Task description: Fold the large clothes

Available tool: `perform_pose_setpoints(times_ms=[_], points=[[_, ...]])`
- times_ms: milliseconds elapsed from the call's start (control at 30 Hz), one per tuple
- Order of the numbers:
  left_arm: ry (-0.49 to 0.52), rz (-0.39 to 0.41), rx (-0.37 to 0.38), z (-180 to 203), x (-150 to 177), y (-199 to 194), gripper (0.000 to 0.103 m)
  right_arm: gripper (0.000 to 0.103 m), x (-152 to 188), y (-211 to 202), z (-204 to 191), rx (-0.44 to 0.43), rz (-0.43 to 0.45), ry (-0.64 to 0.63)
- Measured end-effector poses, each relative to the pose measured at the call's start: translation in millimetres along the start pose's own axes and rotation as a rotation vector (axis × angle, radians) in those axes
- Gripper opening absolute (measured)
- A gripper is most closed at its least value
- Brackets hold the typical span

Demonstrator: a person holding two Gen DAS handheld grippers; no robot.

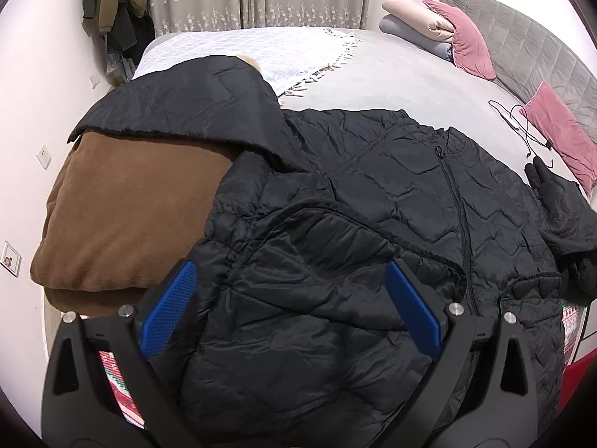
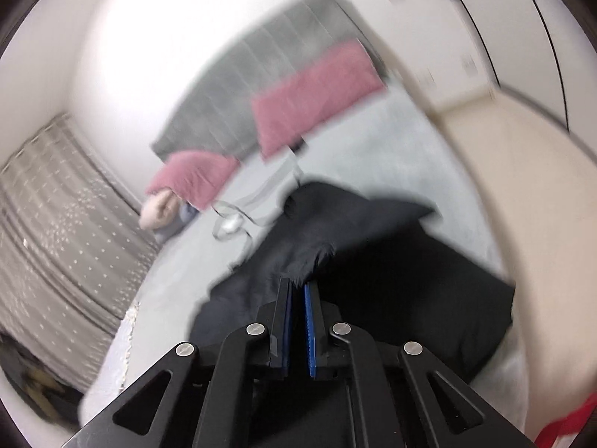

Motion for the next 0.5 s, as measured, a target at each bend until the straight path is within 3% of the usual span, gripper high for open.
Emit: perform_pose_setpoints(times_ms=[100, 267, 367, 500], points=[[-0.016, -0.003, 0.009, -3, -2, 0, 0.100, 0.006, -1, -6, -26, 0.011, 0.021, -0.078], [-0.040, -0.004, 0.003, -12, -6, 1, 0.101, 0.006, 25, 19, -20, 0.025, -0.084, -0.026], [-0.086, -0.018, 0.018, -22, -10, 0, 0.101, 0.005, 16, 4, -34, 0.010, -0.016, -0.042], [-0.120, -0.032, 0.049, -25, -13, -2, 0.101, 0.005, 3, -24, -98, -0.002, 0.100, -0.229]])
Point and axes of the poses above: each gripper's, at about its wrist camera, not at the fingertips, and y roughly the way its jaws point, z to its right, x to its underside, the point moved 5 cm from there along y, roughly the way its jaws point, and after that the axes turned 13 degrees about -y, right-handed, at the moved point
